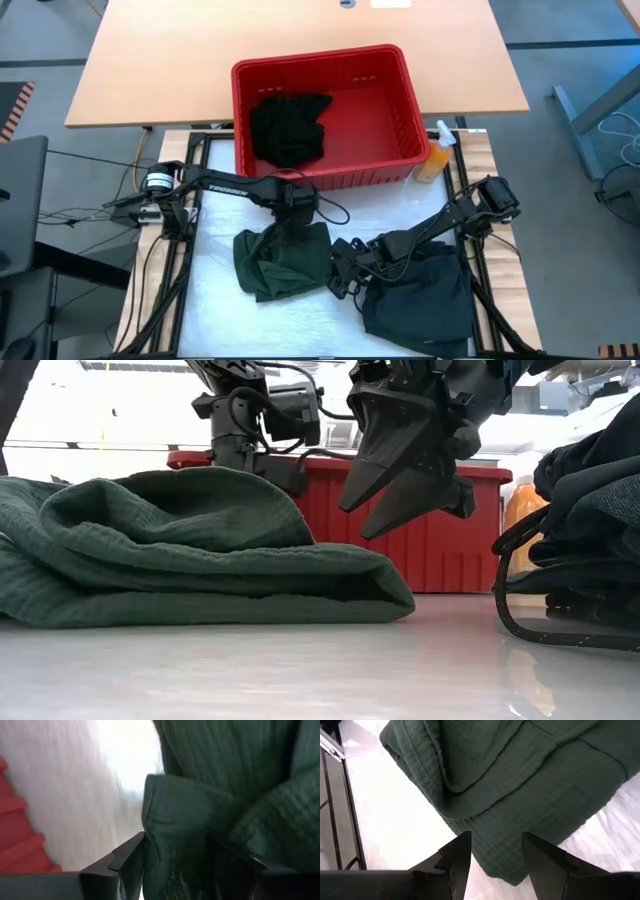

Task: Fold laundry
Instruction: Fold the green shirt

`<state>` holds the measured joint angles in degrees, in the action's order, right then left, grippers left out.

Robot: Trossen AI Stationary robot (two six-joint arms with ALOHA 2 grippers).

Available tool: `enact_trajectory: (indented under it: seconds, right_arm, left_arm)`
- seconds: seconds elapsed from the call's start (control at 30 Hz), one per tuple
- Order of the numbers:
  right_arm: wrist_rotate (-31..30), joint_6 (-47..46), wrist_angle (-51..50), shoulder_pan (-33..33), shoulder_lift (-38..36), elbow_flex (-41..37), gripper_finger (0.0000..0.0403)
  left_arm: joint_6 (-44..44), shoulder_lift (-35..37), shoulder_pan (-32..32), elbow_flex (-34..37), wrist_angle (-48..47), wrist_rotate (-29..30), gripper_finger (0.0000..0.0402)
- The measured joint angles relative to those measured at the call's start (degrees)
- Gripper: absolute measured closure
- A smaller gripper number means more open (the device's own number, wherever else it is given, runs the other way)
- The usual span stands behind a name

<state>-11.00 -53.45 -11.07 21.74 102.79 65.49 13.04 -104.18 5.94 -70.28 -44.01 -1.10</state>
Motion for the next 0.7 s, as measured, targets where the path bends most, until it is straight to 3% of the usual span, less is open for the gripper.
enact_trajectory:
  seconds: [0.2, 0.43, 0.57, 0.7]
  right_arm:
    - [0.22, 0.00, -0.01, 0.03, 0.00, 0.00, 0.0201]
    - [0.20, 1.49, -0.06, 0.02, -0.01, 0.00, 0.0201]
    - [-0.59, 1.64, -0.60, 0.00, -0.01, -0.01, 0.0201]
    - [-0.90, 1.64, -0.65, -0.02, -0.01, -0.04, 0.0201]
  left_arm:
    - [-0.61, 0.00, -0.23, 0.00, -0.79, -0.05, 0.0242]
    - [-2.22, 0.32, -2.10, 0.07, -1.51, -2.23, 0.0386]
    - [-4.58, 1.85, -4.06, -0.06, -5.01, -3.92, 0.0398]
    - [-5.34, 6.97, -7.69, 0.51, -9.30, -1.78, 0.0401]
